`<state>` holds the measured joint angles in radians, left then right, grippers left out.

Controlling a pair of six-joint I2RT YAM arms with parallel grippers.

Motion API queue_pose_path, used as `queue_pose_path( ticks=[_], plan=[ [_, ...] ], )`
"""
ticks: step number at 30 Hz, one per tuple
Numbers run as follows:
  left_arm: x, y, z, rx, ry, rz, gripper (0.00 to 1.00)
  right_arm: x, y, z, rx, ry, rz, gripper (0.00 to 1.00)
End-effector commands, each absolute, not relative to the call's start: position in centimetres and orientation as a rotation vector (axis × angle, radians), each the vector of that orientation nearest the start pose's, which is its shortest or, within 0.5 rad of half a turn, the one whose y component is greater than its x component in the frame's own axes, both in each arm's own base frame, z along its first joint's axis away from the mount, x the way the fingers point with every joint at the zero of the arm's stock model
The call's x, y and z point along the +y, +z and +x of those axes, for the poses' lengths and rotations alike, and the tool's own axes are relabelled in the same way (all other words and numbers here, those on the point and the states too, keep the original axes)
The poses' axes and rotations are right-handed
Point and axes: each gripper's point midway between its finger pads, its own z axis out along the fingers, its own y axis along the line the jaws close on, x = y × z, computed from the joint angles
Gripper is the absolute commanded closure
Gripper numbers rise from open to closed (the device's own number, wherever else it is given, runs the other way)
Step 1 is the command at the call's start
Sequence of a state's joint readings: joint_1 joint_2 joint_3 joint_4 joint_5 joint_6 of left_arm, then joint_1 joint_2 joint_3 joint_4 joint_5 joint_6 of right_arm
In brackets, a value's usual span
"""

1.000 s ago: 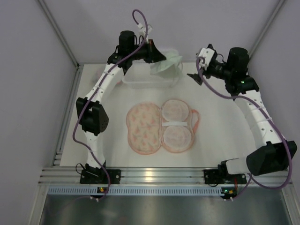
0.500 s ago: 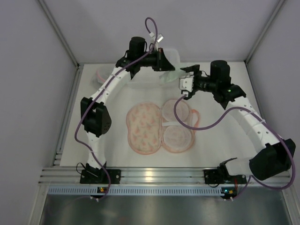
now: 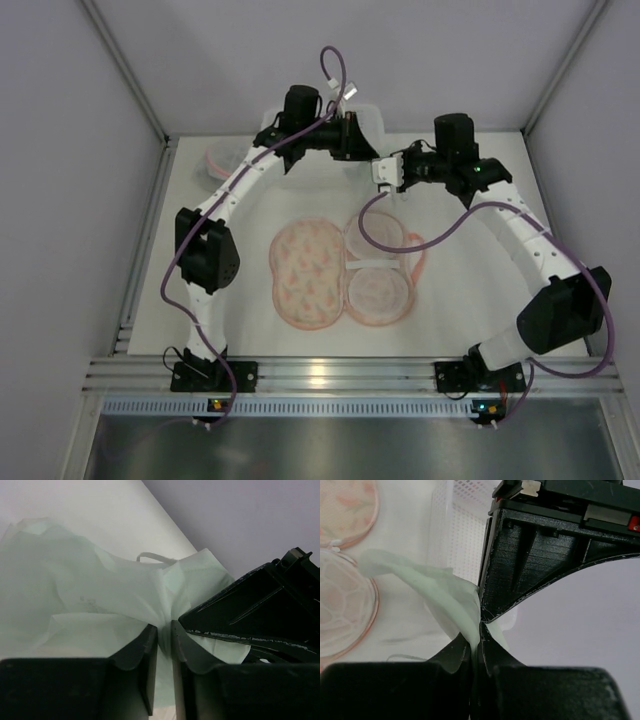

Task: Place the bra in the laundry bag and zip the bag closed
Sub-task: Pick up the bra from the bin.

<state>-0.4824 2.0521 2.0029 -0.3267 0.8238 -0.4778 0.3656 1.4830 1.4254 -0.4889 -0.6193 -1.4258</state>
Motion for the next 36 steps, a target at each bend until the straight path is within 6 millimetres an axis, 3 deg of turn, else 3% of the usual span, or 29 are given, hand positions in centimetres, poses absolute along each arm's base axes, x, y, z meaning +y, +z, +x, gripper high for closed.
queue_pose_path(
  ticks=[1, 2, 3, 6, 8, 11, 14, 17, 19, 21, 28, 34, 36],
  plan=[
    [-36.9, 33.3, 39.9, 1.917, -1.391, 0.659, 0.74, 22.7, 31.6, 39.3, 0.966, 0.015, -1.738, 1.00],
    [-36.6, 33.7, 40.0, 1.903, -1.375, 0.659, 0.69, 22.6, 31.7, 39.2, 0.995, 0.037, -1.721, 1.00],
    [-36.1, 34.6, 40.5, 1.879, -1.342, 0.649, 0.56, 22.3, 32.0, 39.2, 1.034, 0.061, -1.702, 1.00],
    [-34.2, 36.0, 42.2, 1.842, -1.266, 0.604, 0.43, 21.8, 33.0, 38.9, 1.093, 0.097, -1.638, 1.00],
    [-32.5, 36.9, 43.6, 1.824, -1.213, 0.561, 0.41, 21.5, 33.7, 38.3, 1.139, 0.126, -1.594, 1.00],
    [-30.9, 37.5, 44.3, 1.789, -1.173, 0.578, 0.39, 21.1, 32.3, 37.4, 1.198, 0.166, -1.598, 1.00],
    [-30.7, 37.8, 43.0, 1.738, -1.169, 0.694, 0.37, 20.9, 30.1, 37.0, 1.320, 0.241, -1.560, 1.00],
    [-30.5, 37.2, 41.4, 1.716, -1.179, 0.784, 0.37, 21.1, 30.0, 36.8, 1.418, 0.317, -1.497, 1.00],
    [-30.3, 37.3, 40.3, 1.698, -1.168, 0.816, 0.37, 21.3, 31.2, 36.7, 1.444, 0.371, -1.430, 1.00],
    [-30.2, 36.2, 39.6, 1.700, -1.162, 0.853, 0.37, 21.1, 32.7, 36.9, 1.433, 0.394, -1.368, 1.00],
    [-32.0, 37.1, 35.4, 1.593, -1.232, 1.019, 0.32, 21.1, 33.8, 36.3, 1.501, 0.463, -1.284, 1.00],
    [-34.0, 36.4, 34.2, 1.558, -1.158, 1.085, 0.29, 20.8, 33.3, 36.3, 1.543, 0.464, -1.266, 1.00],
    [-34.6, 35.4, 35.0, 1.563, -1.080, 1.089, 0.29, 20.8, 33.3, 36.6, 1.549, 0.451, -1.261, 1.00]
  ],
)
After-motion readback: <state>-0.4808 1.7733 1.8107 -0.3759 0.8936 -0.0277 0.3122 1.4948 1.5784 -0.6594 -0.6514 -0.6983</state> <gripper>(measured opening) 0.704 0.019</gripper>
